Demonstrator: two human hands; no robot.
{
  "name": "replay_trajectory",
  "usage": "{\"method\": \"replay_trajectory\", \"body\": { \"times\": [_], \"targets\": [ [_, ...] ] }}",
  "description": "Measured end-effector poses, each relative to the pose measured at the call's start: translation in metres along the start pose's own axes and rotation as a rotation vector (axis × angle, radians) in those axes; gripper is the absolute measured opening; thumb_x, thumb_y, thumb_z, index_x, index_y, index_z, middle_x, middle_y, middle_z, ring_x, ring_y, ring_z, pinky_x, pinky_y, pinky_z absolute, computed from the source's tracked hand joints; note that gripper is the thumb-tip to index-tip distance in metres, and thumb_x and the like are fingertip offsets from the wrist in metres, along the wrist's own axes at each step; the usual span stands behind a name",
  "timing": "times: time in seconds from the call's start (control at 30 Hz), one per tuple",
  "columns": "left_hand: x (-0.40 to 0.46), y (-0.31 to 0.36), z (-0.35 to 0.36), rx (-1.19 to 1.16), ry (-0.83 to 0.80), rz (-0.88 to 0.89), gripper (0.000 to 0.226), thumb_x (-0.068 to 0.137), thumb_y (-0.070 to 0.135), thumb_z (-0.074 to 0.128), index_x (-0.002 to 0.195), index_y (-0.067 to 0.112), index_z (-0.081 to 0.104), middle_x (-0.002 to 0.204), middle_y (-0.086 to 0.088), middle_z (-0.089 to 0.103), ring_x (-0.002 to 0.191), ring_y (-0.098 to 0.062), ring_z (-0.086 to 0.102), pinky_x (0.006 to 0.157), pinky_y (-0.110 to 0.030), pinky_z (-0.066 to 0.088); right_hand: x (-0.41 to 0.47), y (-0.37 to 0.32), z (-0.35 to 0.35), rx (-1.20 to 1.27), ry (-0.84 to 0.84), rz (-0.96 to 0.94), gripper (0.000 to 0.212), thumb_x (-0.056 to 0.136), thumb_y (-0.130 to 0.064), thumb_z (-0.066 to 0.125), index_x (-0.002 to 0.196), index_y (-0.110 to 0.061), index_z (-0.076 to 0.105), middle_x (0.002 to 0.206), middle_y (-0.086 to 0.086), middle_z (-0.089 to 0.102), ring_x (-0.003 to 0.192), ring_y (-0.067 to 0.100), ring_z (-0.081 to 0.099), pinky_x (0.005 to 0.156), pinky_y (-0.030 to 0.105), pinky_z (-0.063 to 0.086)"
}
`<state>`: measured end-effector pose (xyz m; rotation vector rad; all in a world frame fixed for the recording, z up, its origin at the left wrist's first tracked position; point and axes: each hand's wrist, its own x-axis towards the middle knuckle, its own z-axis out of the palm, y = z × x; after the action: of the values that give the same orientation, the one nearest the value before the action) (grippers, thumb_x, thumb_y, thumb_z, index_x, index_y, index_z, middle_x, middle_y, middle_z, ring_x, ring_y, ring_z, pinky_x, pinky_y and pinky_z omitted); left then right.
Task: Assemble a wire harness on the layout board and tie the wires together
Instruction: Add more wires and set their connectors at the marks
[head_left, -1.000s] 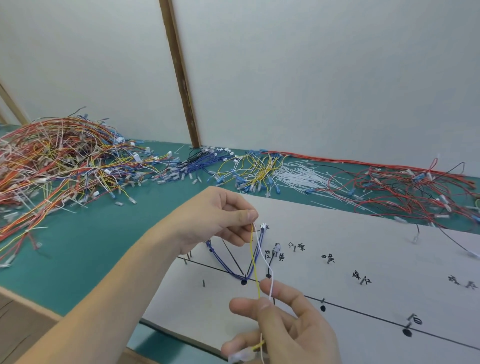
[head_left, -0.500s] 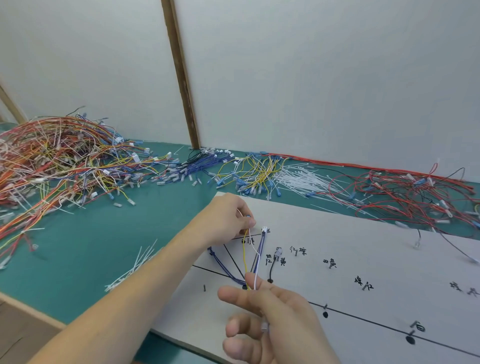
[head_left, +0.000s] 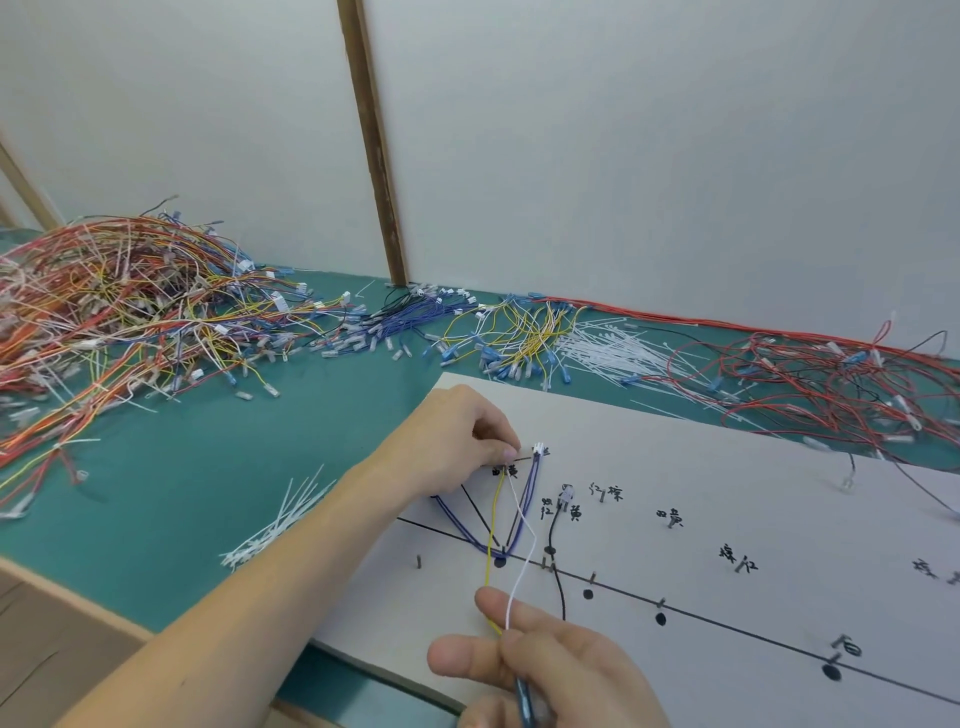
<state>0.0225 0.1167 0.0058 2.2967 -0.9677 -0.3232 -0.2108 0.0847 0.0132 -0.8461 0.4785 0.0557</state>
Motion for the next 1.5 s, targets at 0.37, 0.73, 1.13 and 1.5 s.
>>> {"method": "replay_trajectory", "body": {
  "times": [0.37,0.73,1.13,1.5],
  "targets": [
    [-0.083,0.032,-0.003,0.092,0.149,-0.004,0.009,0.088,0.047,0.072,0.086,0.038,0.072,0.076,0.024,0.068,0.069,0.001,0.060,0.059,-0.022,0.043,-0.002,0.013,0.000,-0.026,0.063,-0.008,0.031,0.101,0.010,0.037,0.112,-0.001,0.065,0.075,0.036,0.070,0.047,0.023,0.045,0.040,0.023,0.034],
    [-0.123,0.039,0.021,0.113,0.100,-0.152,0.006,0.085,0.039,0.071,0.089,0.042,0.075,0.074,0.028,0.070,0.072,0.013,0.062,0.060,-0.006,0.043,-0.013,0.015,0.015,0.025,0.056,-0.042,0.034,0.104,0.009,0.036,0.093,0.001,0.067,0.065,0.034,0.068,0.036,0.024,0.051,0.037,0.022,0.040],
    [-0.111,0.033,0.004,0.408,-0.088,0.003,0.033,0.100,0.020,0.057,0.120,0.043,0.071,0.104,0.016,0.070,0.103,-0.011,0.063,0.093,-0.030,0.049,-0.023,0.021,0.001,-0.227,0.220,-0.139,0.042,0.100,0.007,0.037,0.121,-0.024,0.057,0.077,0.011,0.079,0.036,0.015,0.038,0.037,0.019,0.034],
    [-0.120,0.010,0.009,0.558,-0.031,0.270,0.054,0.094,0.006,0.051,0.127,0.048,0.051,0.092,0.017,0.047,0.084,-0.011,0.059,0.073,-0.034,0.049,-0.017,-0.022,-0.041,-0.591,0.238,-0.177,0.029,0.108,-0.010,0.036,0.114,-0.023,0.061,0.078,0.007,0.077,0.042,0.027,0.063,0.037,0.025,0.044]
  ]
}}
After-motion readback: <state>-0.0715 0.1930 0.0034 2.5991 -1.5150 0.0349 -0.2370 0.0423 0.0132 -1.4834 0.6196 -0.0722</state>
